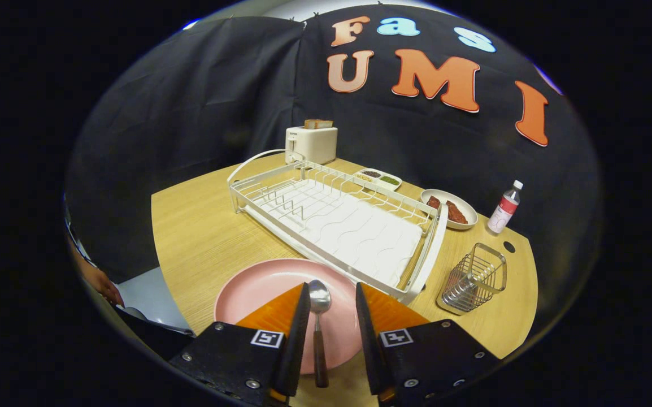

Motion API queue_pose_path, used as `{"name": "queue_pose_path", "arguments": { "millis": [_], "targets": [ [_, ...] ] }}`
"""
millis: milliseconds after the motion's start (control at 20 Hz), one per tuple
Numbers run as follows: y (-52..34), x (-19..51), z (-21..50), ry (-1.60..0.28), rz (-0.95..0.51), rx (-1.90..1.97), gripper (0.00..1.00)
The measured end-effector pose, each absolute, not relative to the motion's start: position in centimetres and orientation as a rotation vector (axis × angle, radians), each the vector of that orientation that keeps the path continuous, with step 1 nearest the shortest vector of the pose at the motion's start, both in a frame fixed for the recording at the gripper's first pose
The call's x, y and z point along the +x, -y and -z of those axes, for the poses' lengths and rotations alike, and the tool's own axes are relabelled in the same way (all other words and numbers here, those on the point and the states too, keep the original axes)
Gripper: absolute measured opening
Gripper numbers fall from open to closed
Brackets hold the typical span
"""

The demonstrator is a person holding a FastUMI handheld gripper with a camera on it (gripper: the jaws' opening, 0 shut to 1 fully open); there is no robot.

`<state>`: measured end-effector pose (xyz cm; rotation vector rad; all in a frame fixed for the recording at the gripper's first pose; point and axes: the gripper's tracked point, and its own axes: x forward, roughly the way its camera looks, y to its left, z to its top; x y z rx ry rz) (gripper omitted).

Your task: Take the plate from the dish rack, then take the spoon from the basket and place it into the plate.

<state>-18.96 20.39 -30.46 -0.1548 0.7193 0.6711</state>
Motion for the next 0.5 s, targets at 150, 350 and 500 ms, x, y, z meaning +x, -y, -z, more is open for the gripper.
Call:
{"name": "queue_pose_path", "arguments": {
  "millis": [150, 350, 500],
  "targets": [
    [-20.0, -18.1, 28.7, -0.689, -0.640, -0.124, 0.55],
    [-19.0, -15.8, 24.2, -0.603, -0.583, -0.087, 0.71],
    [-17.6, -13.3, 20.2, -0.515, -0.523, -0.058, 0.83]
  ]
}}
